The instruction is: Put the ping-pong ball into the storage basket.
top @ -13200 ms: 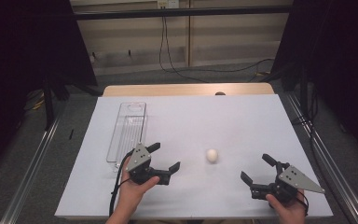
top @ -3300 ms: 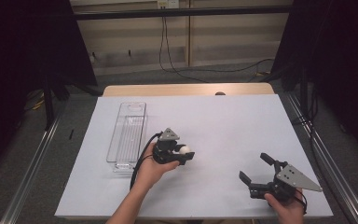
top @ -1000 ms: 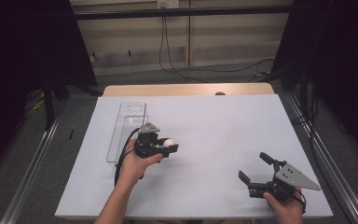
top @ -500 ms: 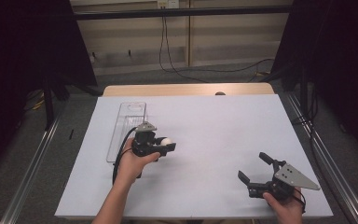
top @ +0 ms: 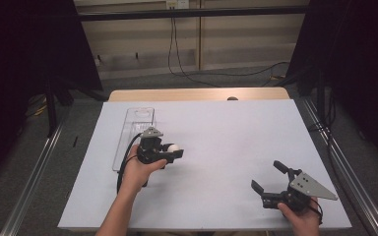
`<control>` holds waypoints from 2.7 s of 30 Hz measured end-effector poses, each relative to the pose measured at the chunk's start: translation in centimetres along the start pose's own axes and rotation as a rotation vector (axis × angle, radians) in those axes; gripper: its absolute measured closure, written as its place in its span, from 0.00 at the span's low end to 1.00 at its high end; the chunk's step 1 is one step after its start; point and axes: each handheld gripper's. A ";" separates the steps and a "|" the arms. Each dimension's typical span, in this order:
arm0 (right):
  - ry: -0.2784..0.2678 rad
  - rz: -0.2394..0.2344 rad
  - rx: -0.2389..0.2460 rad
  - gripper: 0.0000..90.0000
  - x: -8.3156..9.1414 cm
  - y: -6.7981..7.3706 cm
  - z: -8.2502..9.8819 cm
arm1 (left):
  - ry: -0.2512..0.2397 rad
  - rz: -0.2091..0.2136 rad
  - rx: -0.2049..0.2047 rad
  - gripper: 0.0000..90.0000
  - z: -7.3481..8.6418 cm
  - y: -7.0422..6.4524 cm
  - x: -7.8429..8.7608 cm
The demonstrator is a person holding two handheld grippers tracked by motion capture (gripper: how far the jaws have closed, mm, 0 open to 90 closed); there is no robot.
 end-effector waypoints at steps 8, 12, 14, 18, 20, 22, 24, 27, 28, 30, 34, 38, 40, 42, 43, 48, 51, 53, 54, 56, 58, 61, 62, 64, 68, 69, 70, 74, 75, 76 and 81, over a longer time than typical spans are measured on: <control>-0.005 0.008 -0.005 0.00 0.0 0.1 0.0 | -0.001 -0.003 0.008 0.57 -0.1 0.3 0.4; -0.005 0.007 0.002 0.00 0.0 0.0 -0.1 | -0.011 -0.003 0.012 0.57 -0.1 0.4 0.5; 0.000 0.001 -0.001 0.00 0.1 0.1 -0.1 | -0.005 -0.004 0.008 0.57 -0.1 0.5 0.6; -0.004 0.006 -0.001 0.00 0.0 0.1 -0.1 | -0.011 -0.003 0.021 0.57 -0.1 0.6 0.7; -0.002 0.004 -0.002 0.00 0.0 0.1 -0.1 | -0.012 -0.004 0.024 0.57 -0.1 0.6 0.7; -0.002 0.000 0.000 0.00 0.1 0.1 -0.1 | -0.009 -0.008 0.016 0.57 -0.2 0.7 0.8; -0.001 -0.001 -0.002 0.00 0.1 0.1 -0.1 | -0.008 -0.010 0.017 0.57 -0.2 0.7 0.9; -0.002 -0.001 -0.007 0.00 0.1 0.2 -0.1 | -0.006 -0.011 0.016 0.57 -0.1 0.8 0.9; -0.003 0.001 -0.004 0.00 0.0 0.2 -0.1 | -0.016 -0.011 0.024 0.57 -0.2 0.8 1.0; -0.002 -0.006 0.001 0.00 0.1 0.2 -0.1 | -0.019 -0.011 0.026 0.57 -0.2 0.8 1.1; -0.002 -0.002 -0.006 0.00 0.0 0.2 -0.1 | -0.024 -0.009 0.023 0.57 -0.2 1.0 1.3; -0.004 -0.005 0.005 0.00 0.0 0.2 -0.1 | -0.024 -0.017 0.031 0.57 -0.3 1.2 1.5; -0.004 -0.005 0.004 0.00 0.0 0.2 -0.1 | -0.027 -0.017 0.028 0.57 -0.3 1.2 1.6; -0.002 -0.004 0.000 0.00 0.0 0.2 -0.1 | -0.021 -0.016 0.022 0.57 -0.3 1.3 1.7; -0.003 -0.005 0.001 0.00 0.0 0.1 -0.1 | -0.025 -0.021 0.034 0.57 -0.3 1.3 1.8; -0.004 -0.004 0.003 0.00 0.0 0.2 -0.1 | -0.028 -0.020 0.028 0.57 -0.3 1.6 1.9; -0.003 -0.006 0.002 0.00 0.0 0.1 -0.1 | -0.037 -0.019 0.036 0.57 -0.3 1.6 2.0; -0.005 -0.005 0.005 0.00 0.0 0.1 -0.1 | -0.036 -0.016 0.035 0.57 -0.4 1.7 2.1; -0.005 -0.005 0.005 0.00 0.0 0.1 -0.1 | -0.040 -0.017 0.035 0.57 -0.4 1.7 2.2; -0.005 -0.004 0.004 0.00 0.0 0.1 -0.1 | -0.040 -0.017 0.038 0.57 -0.4 1.7 2.3; -0.005 -0.005 0.005 0.00 0.0 0.2 -0.1 | -0.039 -0.020 0.030 0.57 -0.4 1.8 2.4; -0.007 -0.002 0.002 0.00 0.0 0.2 -0.2 | -0.041 -0.024 0.035 0.57 -0.5 1.8 2.4; -0.007 -0.007 0.000 0.00 0.0 0.2 -0.2 | -0.043 -0.023 0.036 0.57 -0.5 1.8 2.4; -0.002 -0.001 -0.001 0.00 0.1 0.1 -0.1 | -0.041 -0.026 0.033 0.57 -0.5 1.9 2.4; -0.006 -0.002 0.001 0.00 0.0 0.1 -0.1 | -0.045 -0.026 0.032 0.57 -0.5 1.9 2.5; -0.004 -0.005 0.004 0.00 0.0 0.1 -0.1 | -0.048 -0.025 0.036 0.57 -0.5 1.8 2.5; -0.004 -0.005 0.004 0.00 0.0 0.1 -0.1 | -0.039 -0.030 0.025 0.57 -0.5 1.9 2.6; -0.005 0.002 0.001 0.00 0.0 0.1 -0.1 | -0.051 -0.026 0.033 0.57 -0.5 2.0 2.7; -0.003 0.001 -0.002 0.00 0.0 0.1 -0.1 | -0.051 -0.029 0.029 0.57 -0.6 2.2 2.8; -0.005 0.003 -0.004 0.00 0.0 0.1 -0.1 | -0.051 -0.029 0.029 0.57 -0.6 2.2 2.8; -0.008 -0.004 0.004 0.00 0.0 0.1 -0.1 | -0.053 -0.028 0.031 0.57 -0.6 2.3 3.0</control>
Point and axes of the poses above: each handheld gripper's, and its own axes: x roughly backward along the jaws, z roughly out of its underside, y roughly to its left, and after that the axes turned 2 degrees about z, right-handed
